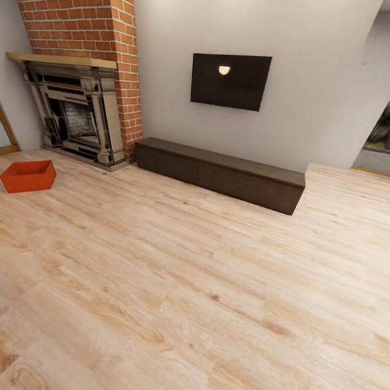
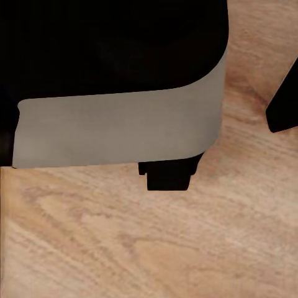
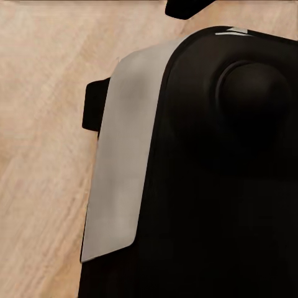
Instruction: Move the two storage containers from the living room to the garage. In the garage, place one container on the floor and stack the other container on top of it (either order is fine).
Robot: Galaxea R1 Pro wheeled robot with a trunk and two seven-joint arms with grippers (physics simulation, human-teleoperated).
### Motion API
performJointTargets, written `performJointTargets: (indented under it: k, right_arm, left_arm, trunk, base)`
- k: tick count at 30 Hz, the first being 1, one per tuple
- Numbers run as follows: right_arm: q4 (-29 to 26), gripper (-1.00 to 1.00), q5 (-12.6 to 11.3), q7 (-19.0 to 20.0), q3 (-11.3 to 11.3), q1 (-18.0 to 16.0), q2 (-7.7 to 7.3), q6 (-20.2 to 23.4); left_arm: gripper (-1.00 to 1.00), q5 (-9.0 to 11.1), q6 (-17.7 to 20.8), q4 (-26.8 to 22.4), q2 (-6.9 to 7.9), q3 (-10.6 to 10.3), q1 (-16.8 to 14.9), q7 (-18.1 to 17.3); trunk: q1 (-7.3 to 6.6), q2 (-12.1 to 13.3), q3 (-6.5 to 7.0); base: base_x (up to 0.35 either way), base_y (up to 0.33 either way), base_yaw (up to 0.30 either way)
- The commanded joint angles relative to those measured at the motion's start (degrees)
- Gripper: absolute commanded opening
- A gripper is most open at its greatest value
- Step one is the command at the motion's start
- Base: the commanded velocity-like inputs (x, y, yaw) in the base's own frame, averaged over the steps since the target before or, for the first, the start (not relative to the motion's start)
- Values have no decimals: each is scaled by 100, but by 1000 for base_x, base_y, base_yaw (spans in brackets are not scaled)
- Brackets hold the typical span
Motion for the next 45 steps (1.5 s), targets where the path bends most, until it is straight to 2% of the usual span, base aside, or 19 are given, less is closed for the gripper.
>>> performJointTargets:
  k: [1,12,31,39,45]
  right_arm:
    - [16,100,-46,-9,48,-6,5,-28]
    - [16,100,-44,-6,48,-6,1,-34]
    - [16,100,-40,-5,48,-6,-4,-37]
    - [16,100,-50,-8,48,-6,15,-25]
    - [16,100,-46,-9,48,-6,6,-38]
  left_arm:
    - [100,33,-18,6,1,-30,-3,-14]
    - [100,33,-16,6,1,-30,-3,-11]
    - [100,33,-18,6,1,-30,-3,-11]
    - [100,33,-18,6,1,-30,-3,-11]
    - [100,33,-18,6,1,-30,-3,-11]
  trunk:
    - [3,-2,-5]
    - [3,-2,-7]
    - [3,-2,-42]
    - [3,-2,-44]
    - [3,-2,-44]
  base:
    - [324,0,0]
    - [324,0,19]
    - [324,0,162]
    - [324,0,44]
    - [324,0,240]
